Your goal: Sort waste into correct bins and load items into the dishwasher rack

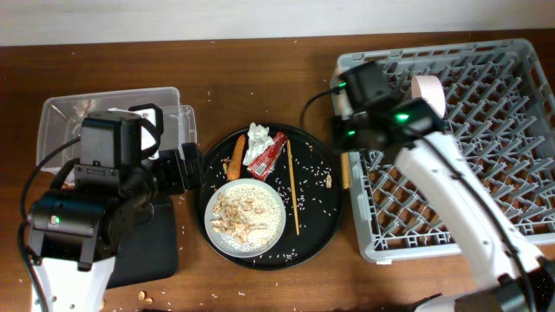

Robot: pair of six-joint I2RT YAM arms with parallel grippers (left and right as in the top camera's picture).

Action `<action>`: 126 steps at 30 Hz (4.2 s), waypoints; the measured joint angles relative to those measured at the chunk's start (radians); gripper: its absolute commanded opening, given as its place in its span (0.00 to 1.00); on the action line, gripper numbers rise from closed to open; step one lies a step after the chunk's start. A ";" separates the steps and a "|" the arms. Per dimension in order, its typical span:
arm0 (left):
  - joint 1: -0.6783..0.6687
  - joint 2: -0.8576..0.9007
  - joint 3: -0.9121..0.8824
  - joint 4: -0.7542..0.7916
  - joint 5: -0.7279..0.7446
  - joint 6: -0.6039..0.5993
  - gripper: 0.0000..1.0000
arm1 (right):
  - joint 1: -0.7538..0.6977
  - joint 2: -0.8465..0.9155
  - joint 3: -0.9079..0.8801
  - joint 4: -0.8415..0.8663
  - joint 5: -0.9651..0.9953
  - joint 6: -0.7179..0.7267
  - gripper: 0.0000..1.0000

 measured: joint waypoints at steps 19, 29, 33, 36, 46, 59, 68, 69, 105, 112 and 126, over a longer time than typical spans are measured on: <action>0.000 0.000 0.000 0.000 0.000 0.000 0.99 | -0.079 0.146 -0.029 0.031 -0.218 -0.053 0.46; 0.000 0.000 0.000 0.000 0.000 0.000 0.99 | 0.200 0.284 -0.026 0.152 -0.079 0.181 0.44; 0.000 0.000 0.000 0.000 0.000 0.000 0.99 | 0.202 0.418 -0.026 0.175 -0.024 0.257 0.36; 0.000 0.000 0.000 0.000 0.000 0.000 0.99 | 0.202 0.468 -0.026 0.186 -0.021 0.279 0.32; 0.000 0.000 0.000 0.000 0.000 0.000 0.99 | 0.202 0.514 -0.026 0.204 -0.063 0.298 0.22; 0.000 0.000 0.000 0.000 0.000 0.000 0.99 | 0.203 0.510 -0.028 0.189 -0.085 0.296 0.31; 0.000 0.000 0.000 0.000 0.000 0.000 0.99 | 0.263 0.449 -0.028 0.253 -0.093 0.293 0.33; 0.000 0.000 0.000 0.000 0.000 0.000 0.99 | 0.268 0.455 -0.028 0.253 -0.091 0.294 0.33; 0.000 0.000 0.000 0.000 0.000 0.000 0.99 | -0.146 0.107 0.065 0.049 -0.002 -0.066 0.04; 0.000 0.000 0.000 0.000 0.000 0.000 0.99 | -0.138 0.222 0.033 0.039 0.008 -0.177 0.51; 0.000 0.000 0.000 -0.003 0.000 0.000 0.99 | -0.052 -0.330 0.062 -0.046 -0.224 -0.184 0.98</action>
